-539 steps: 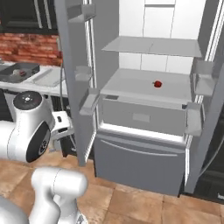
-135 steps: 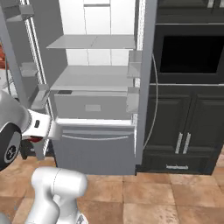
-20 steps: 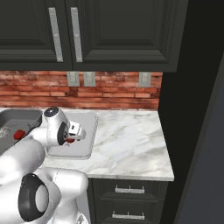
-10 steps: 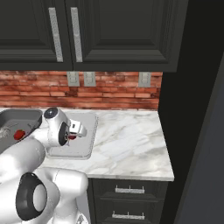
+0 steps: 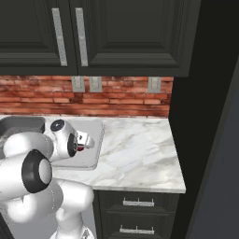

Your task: Place one bell pepper and one fish in each tupperware on the nearby counter, to pack two identical lunches.

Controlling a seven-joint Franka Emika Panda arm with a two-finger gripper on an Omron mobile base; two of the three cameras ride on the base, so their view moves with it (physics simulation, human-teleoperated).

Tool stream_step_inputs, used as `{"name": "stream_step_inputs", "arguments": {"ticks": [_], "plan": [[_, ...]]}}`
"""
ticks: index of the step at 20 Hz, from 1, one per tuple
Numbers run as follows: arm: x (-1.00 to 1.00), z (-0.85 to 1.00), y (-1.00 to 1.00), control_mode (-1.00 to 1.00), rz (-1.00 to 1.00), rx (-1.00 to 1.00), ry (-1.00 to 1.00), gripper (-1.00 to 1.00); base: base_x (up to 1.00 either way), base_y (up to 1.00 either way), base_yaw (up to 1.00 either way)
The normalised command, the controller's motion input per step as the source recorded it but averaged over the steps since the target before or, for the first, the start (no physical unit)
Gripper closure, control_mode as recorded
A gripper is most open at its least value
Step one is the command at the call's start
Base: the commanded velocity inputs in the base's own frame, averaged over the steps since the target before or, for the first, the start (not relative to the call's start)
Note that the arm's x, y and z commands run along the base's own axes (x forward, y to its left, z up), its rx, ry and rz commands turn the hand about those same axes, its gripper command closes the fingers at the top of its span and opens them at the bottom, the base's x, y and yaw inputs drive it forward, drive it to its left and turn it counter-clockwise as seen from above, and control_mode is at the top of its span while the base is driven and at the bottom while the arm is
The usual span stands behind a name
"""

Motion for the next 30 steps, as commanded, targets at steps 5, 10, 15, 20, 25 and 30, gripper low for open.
{"name": "stream_step_inputs", "arguments": {"ticks": [5,10,15,20,25,30], "plan": [[0.36,-0.24,0.00,-1.00,0.00,0.00,0.00,-1.00,0.00,0.00,0.00],[0.37,-0.43,0.06,-1.00,0.00,0.00,0.01,-1.00,0.00,0.00,0.00],[0.37,-0.56,0.17,-1.00,0.00,0.00,0.01,-1.00,0.00,0.00,0.00],[-0.06,-0.36,0.31,-1.00,0.00,-0.01,0.00,-1.00,0.00,0.00,0.00],[-0.51,0.37,0.10,-1.00,0.00,0.00,0.00,-1.00,0.00,0.00,0.00],[-0.28,0.89,-0.02,-1.00,0.00,0.03,0.06,-1.00,0.00,0.00,0.00]]}}
